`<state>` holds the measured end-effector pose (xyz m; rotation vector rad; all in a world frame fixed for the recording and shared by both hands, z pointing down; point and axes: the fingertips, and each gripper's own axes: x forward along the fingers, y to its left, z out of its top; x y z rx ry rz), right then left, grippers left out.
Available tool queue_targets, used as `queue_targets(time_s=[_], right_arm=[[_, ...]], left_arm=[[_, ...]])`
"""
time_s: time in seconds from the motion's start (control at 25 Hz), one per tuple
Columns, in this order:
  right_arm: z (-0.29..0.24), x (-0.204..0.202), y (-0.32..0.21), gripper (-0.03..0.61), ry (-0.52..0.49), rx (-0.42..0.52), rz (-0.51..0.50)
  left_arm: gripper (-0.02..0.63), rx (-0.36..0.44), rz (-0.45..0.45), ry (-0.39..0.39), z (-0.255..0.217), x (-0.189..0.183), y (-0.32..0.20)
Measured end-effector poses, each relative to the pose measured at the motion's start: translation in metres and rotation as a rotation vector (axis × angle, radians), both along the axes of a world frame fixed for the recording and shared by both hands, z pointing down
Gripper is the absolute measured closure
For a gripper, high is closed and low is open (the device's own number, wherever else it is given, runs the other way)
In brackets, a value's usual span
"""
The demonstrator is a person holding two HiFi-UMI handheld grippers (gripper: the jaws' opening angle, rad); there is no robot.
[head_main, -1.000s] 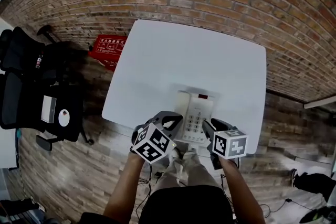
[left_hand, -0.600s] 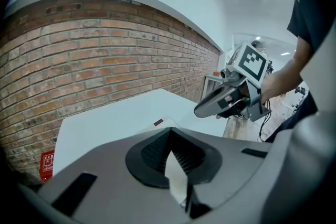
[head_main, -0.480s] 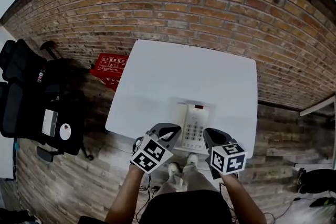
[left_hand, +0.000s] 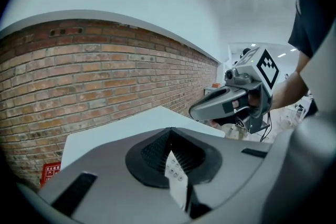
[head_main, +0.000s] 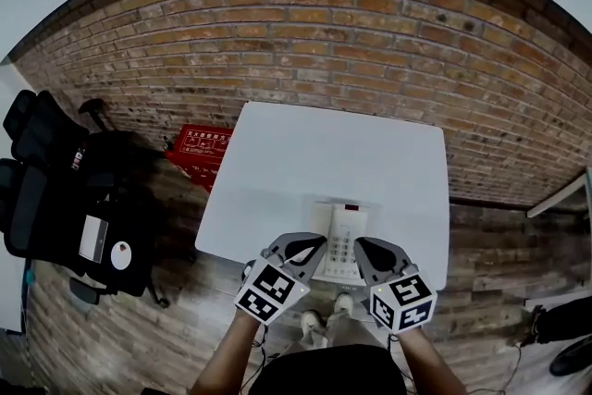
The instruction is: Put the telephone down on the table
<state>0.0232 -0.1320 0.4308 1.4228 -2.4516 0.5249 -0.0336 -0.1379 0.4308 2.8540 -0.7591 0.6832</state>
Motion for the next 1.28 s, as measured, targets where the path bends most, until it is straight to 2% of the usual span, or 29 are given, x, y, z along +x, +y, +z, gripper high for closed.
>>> queue_targets(time_s=[0.28,0.72,1.28], right_arm=[[-0.027,-0.011,0.010,0.566,0.007,0.067,0.001],[-0.049,-0.011,0.007,0.566,0.004,0.122,0.029],[-0.070,-0.005,0.008,0.566,-0.033,0.158,0.001]], left_arm=[[0.606,0.066,0.017,0.066,-0.027,0.002,0.008],[0.606,0.118,0.069,0.079,-0.048,0.007,0.011],[0.606,0.153,0.032,0.075,-0.064,0.018,0.012]])
